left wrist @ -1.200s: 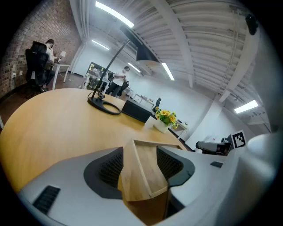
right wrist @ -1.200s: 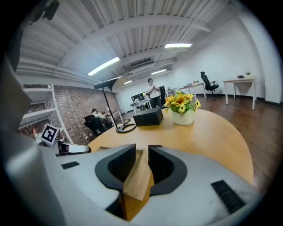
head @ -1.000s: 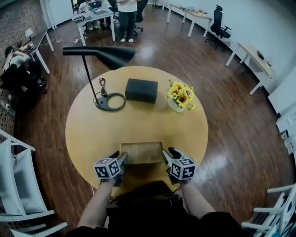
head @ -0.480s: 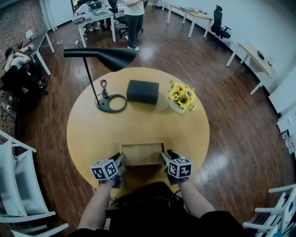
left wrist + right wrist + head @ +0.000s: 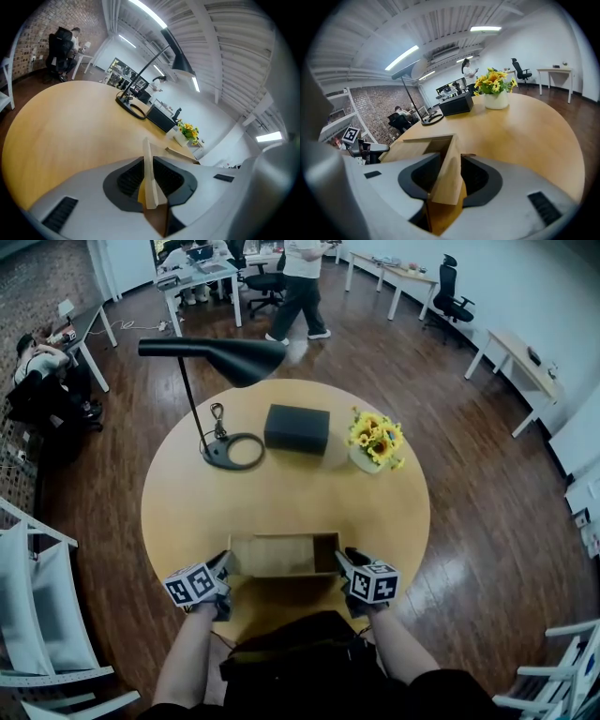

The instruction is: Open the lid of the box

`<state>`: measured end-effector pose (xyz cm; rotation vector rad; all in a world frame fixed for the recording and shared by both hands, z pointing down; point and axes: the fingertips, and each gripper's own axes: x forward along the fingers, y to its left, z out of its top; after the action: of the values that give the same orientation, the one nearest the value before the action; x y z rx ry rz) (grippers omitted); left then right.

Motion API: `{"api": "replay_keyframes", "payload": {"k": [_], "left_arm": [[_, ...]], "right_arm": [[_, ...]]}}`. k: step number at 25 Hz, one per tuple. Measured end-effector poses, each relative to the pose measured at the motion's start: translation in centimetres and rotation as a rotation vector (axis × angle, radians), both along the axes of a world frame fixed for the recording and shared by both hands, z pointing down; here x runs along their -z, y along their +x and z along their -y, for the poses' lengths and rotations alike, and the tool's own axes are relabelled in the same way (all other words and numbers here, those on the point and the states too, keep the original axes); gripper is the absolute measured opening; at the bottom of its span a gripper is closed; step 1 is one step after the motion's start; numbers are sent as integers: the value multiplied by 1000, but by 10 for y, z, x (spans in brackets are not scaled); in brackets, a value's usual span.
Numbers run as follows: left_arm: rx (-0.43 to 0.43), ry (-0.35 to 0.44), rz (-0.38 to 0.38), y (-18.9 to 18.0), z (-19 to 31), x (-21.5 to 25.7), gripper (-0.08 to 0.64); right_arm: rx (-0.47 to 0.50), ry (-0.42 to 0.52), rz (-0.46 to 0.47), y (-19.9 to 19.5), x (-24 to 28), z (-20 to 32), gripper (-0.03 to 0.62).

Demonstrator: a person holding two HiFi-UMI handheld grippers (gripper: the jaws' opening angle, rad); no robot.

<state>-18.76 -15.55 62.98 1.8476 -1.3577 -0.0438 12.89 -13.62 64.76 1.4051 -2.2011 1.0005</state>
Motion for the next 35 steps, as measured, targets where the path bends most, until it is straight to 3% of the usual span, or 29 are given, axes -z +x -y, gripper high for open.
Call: {"api": "replay_keyframes", "payload": {"k": [7, 12, 20, 35], "left_arm": [[134, 10, 5, -64, -2, 9, 51], [181, 13, 15, -95, -1, 11, 51], [239, 6, 27, -119, -3, 11, 52], [273, -5, 71, -138, -4, 12, 52]], "right_arm": [[9, 0, 14, -3, 4, 0, 142], [2, 0, 17, -2, 1, 2, 143], [1, 11, 36, -6, 6, 0, 142], [3, 11, 29, -4, 0, -1, 143]]}}
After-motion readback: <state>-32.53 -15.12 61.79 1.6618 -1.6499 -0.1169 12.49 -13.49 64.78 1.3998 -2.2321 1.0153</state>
